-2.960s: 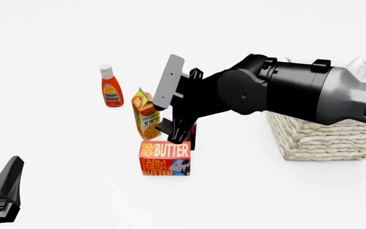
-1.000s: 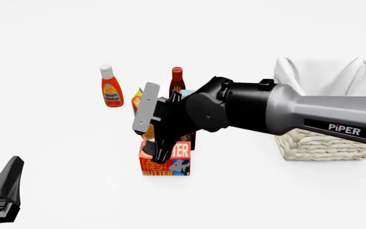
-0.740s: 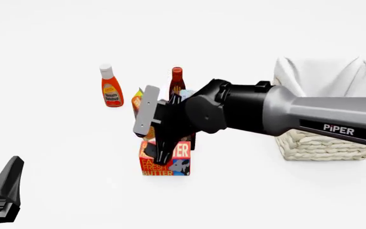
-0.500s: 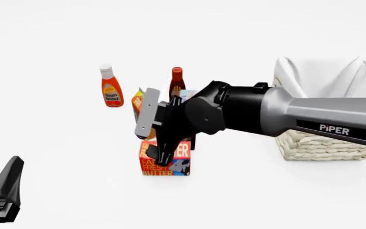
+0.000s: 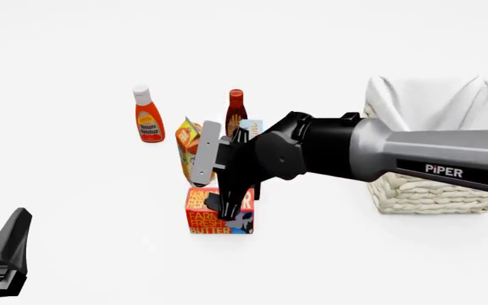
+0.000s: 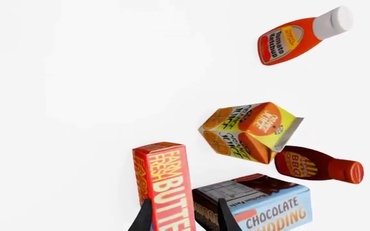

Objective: Pick the butter and place it in the basket.

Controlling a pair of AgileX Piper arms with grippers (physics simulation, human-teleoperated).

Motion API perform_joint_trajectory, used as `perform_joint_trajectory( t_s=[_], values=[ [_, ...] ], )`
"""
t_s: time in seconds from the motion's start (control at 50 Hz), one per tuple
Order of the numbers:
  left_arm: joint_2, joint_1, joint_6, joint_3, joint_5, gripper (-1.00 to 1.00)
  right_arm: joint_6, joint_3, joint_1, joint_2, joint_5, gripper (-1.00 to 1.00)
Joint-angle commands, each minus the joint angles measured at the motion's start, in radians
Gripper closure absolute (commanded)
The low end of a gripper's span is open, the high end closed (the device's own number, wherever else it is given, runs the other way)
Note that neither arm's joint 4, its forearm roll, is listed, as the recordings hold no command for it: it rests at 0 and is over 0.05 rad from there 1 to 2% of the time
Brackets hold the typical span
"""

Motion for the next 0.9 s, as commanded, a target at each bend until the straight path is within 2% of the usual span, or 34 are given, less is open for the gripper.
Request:
perform_joint_trajectory(
  t_s=[0.02,0.9],
  values=[
    [0.0,0.0,0.0,0.0,0.0,-1.0,-0.003,-0.001,0.001,0.006,0.0,-1.0],
    [0.0,0.0,0.0,0.0,0.0,-1.0,-0.001,-0.012,0.009,0.041,-0.002,-1.0]
  ],
)
